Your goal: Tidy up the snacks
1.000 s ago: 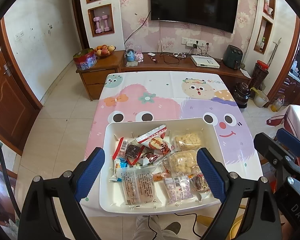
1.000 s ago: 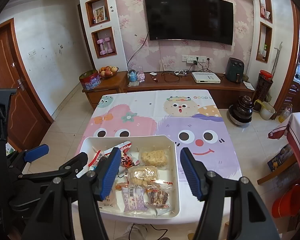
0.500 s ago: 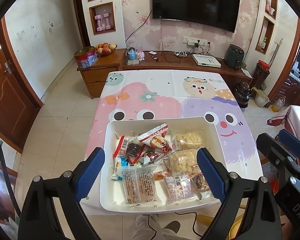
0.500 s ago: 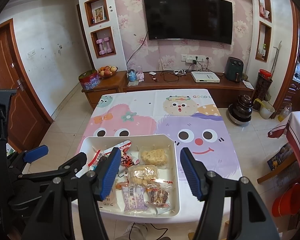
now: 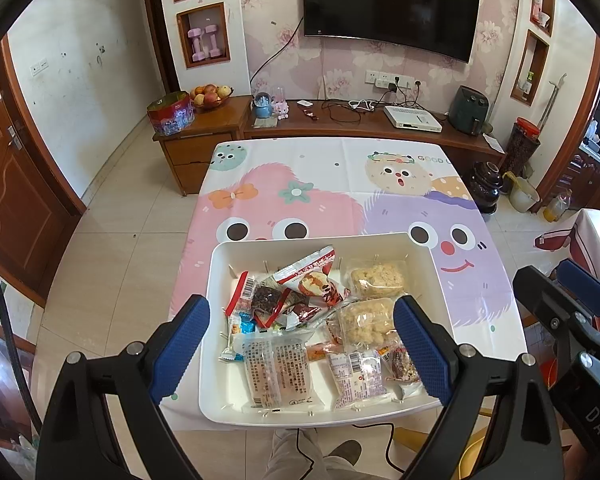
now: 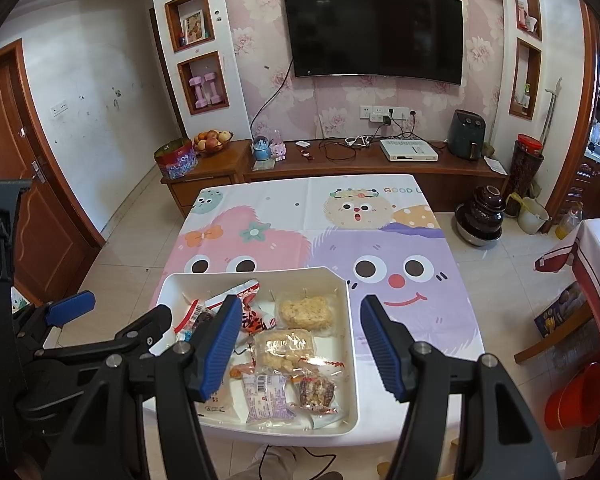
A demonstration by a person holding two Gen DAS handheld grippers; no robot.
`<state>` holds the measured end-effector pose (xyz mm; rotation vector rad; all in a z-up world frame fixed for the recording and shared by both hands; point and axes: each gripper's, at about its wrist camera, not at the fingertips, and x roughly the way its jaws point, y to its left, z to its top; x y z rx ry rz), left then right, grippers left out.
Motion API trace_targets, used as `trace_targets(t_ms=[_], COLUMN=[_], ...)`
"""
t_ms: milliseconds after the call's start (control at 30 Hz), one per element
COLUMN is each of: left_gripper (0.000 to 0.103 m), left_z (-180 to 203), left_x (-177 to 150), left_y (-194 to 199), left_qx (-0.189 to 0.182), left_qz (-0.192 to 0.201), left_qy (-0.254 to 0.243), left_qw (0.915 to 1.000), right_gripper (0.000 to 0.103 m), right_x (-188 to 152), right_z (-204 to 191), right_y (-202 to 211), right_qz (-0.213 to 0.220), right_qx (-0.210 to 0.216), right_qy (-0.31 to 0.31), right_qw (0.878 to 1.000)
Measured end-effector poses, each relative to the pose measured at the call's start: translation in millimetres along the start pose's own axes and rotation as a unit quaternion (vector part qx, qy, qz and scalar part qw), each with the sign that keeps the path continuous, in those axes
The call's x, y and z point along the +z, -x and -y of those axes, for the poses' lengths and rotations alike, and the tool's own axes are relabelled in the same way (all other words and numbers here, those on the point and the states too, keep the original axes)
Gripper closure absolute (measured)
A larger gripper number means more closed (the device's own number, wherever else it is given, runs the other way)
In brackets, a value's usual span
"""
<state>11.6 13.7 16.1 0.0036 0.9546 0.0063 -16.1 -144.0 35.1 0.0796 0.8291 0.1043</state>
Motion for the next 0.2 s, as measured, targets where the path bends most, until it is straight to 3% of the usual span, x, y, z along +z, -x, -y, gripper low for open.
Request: trace_targets(t_ms=[200], left_gripper=[0.010], left_z=[-0.2], left_x=[-0.2], left_y=[0.3], left_qx=[0.000], left_qz=[0.000], left_qy=[0.000], left_qw=[1.0000], right_gripper=[0.041], right_x=[0.0], right_z=[0.2], right_y=[0.4], right_qz=[0.000], right_qx=[0.000], right_qy=[0.000], right_qw=[1.000])
